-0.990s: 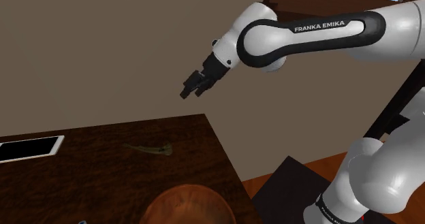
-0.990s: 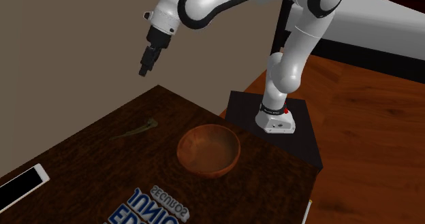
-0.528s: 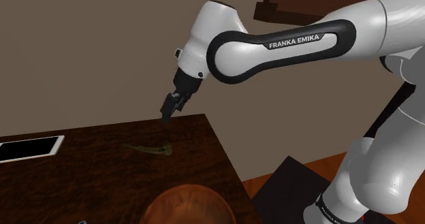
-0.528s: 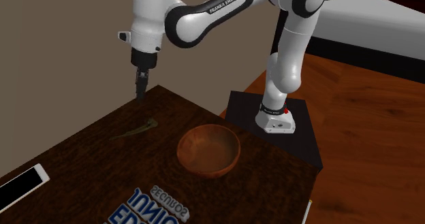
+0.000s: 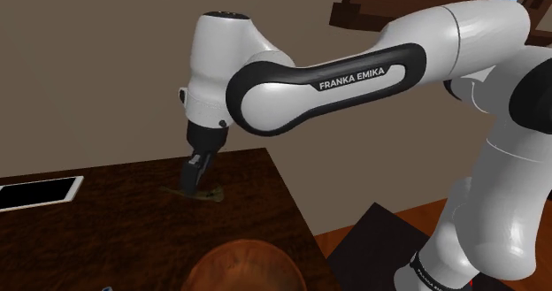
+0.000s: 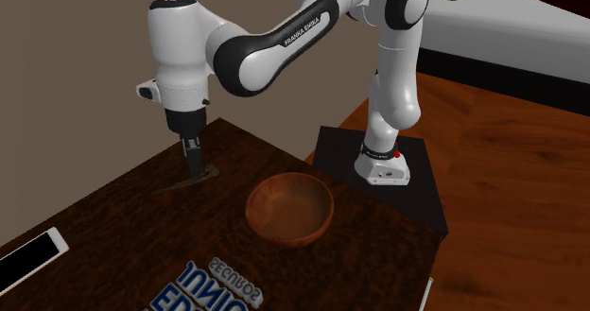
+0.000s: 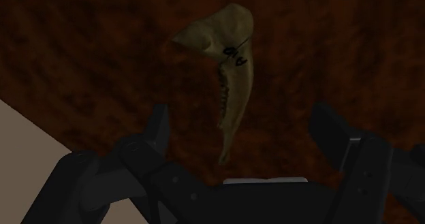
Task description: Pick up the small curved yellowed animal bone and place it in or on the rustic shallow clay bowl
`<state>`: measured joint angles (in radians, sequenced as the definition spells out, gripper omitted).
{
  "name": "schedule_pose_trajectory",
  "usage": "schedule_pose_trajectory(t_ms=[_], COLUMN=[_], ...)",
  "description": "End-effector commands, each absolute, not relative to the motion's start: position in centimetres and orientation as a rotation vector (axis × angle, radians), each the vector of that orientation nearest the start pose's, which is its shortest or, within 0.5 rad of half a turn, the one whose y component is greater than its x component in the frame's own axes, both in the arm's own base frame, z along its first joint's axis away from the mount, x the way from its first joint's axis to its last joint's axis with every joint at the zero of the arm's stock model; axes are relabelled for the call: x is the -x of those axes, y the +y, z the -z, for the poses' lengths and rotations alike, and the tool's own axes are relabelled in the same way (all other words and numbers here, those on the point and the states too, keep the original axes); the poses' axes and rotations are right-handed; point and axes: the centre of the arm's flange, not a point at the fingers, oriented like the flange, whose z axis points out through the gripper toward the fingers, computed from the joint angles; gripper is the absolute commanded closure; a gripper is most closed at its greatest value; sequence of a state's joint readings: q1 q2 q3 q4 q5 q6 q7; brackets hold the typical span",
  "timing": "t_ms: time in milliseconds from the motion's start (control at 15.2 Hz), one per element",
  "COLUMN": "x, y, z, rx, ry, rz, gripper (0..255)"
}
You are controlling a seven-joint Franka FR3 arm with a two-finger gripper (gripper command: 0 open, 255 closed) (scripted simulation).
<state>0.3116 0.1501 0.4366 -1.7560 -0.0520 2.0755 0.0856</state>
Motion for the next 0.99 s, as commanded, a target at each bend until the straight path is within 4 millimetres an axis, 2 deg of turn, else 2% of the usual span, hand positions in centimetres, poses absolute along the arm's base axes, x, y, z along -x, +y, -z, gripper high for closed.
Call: schedule_pose_trajectory(t_ms=[0,330,858,924], x=[-46.8,-47.1,-47.1,-47.1], y=[41.5,41.9,41.9,41.9], z=[-49.1,-46.2,-46.2,-46.2], rx=[2.875,2.875,2.875,2.875], ry=[-1.019,-1.019,-1.019,-1.019], rz=[0.239,0.239,0.239,0.239], gripper=[0,0,0,255])
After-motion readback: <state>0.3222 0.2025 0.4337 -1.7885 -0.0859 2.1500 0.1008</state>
